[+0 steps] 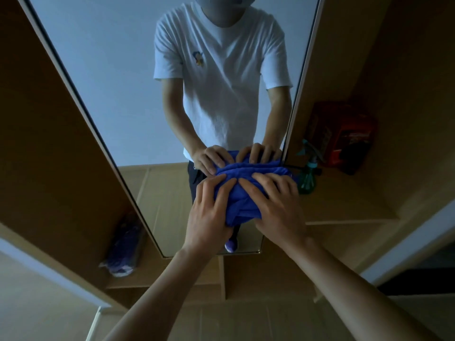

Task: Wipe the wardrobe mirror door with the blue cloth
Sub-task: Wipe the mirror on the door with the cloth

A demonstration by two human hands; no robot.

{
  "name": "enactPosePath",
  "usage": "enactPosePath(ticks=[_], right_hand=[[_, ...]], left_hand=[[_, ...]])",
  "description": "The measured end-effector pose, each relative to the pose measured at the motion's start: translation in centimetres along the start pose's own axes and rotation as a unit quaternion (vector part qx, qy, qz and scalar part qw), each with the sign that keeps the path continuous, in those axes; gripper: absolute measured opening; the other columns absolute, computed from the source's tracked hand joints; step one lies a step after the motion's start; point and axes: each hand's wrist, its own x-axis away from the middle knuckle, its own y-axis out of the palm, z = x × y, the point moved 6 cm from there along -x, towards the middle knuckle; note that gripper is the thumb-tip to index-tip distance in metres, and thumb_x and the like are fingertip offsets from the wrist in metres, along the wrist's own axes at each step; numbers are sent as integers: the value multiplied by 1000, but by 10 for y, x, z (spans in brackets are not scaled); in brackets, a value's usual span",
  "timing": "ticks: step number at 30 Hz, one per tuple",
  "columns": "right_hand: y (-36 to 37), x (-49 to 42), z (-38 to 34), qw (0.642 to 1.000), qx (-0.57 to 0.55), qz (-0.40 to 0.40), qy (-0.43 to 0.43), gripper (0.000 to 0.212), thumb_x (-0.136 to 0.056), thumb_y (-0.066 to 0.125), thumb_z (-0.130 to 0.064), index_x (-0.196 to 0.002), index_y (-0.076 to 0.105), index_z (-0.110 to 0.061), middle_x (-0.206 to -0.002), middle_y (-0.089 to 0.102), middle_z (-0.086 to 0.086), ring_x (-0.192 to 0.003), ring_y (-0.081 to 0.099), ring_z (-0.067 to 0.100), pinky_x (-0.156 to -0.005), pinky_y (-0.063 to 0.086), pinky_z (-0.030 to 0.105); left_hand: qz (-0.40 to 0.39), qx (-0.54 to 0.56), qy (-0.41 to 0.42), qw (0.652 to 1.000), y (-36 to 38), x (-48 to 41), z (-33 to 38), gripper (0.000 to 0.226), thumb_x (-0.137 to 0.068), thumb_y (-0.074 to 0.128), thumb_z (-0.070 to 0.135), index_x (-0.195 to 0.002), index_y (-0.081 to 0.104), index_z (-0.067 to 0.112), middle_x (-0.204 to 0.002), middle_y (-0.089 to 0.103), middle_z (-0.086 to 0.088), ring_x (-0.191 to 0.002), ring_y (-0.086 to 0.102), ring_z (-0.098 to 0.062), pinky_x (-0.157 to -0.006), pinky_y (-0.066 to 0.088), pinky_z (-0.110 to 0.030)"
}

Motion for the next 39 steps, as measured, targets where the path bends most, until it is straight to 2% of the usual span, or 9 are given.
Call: enactPosePath(ticks=[6, 13, 16, 21, 24, 27, 32, 37, 39], right_hand=[[35, 28, -3, 1000, -11, -19, 5, 59, -80, 62, -22, -139, 55, -22, -135, 57, 8, -120, 52, 31, -104, 36, 47], [90, 74, -8, 998, -38, -46, 14, 54, -84, 70, -16, -136, 59, -21, -132, 59, 7, -118, 53, 29, -102, 39, 45], [110, 92, -12, 997, -47, -53, 19, 48, -88, 62, -15, -136, 59, -21, -132, 59, 6, -118, 54, 28, -102, 39, 44], [145, 123, -14, 994, -60, -91, 30, 50, -85, 69, -11, -133, 61, -20, -130, 62, 6, -117, 56, 28, -104, 39, 44], [170, 144, -14, 990, -68, -123, 29, 49, -84, 70, -10, -132, 63, -19, -128, 63, 7, -117, 57, 29, -104, 40, 44], [191, 162, -14, 987, -74, -142, 32, 41, -92, 57, -16, -132, 62, -19, -128, 63, 5, -118, 56, 28, -107, 38, 44], [219, 184, -20, 971, -100, -206, 64, 46, -93, 40, -33, -132, 61, -20, -126, 64, 2, -118, 57, 23, -107, 40, 39], [240, 200, -22, 951, -118, -263, 109, 46, -85, 72, -15, -130, 63, -20, -123, 66, 0, -116, 62, 21, -105, 48, 37], [239, 201, -22, 947, -121, -273, 121, 48, -82, 75, -14, -129, 65, -20, -122, 67, 0, -114, 63, 21, -104, 49, 37]], left_hand=[[-26, 20, -28, 999, 30, 31, -14, 71, -75, 86, 15, -140, 56, 5, -143, 47, -14, -130, 46, -35, -104, 45, -35], [-69, 50, -93, 992, 77, 79, -31, 63, -81, 82, 13, -139, 58, 6, -146, 46, -11, -136, 43, -32, -104, 51, -47], [-64, 47, -116, 990, 93, 96, -34, 54, -87, 71, 21, -137, 61, 5, -145, 51, -12, -137, 44, -32, -108, 48, -39], [-92, 17, -137, 986, 124, 123, -41, 54, -79, 81, 6, -131, 66, 3, -137, 60, -13, -128, 50, -32, -103, 51, -40], [-130, 15, -158, 979, 143, 138, -47, 56, -75, 83, 4, -129, 68, 4, -134, 63, -11, -124, 54, -31, -90, 58, -37], [-169, 17, -185, 968, 162, 151, -52, 60, -74, 83, 2, -131, 67, 7, -135, 63, -8, -122, 58, -29, -75, 62, -36], [-239, 5, -227, 944, 193, 174, -62, 59, -82, 74, 1, -139, 63, 12, -141, 62, -5, -126, 60, -27, -80, 61, -38], [-285, -4, -255, 924, 217, 189, -71, 58, -90, 67, 5, -146, 56, 17, -149, 55, 0, -137, 50, -21, -90, 58, -35], [-292, -3, -265, 919, 220, 192, -72, 59, -92, 64, 7, -148, 53, 19, -151, 53, 2, -140, 46, -18, -93, 56, -33]])
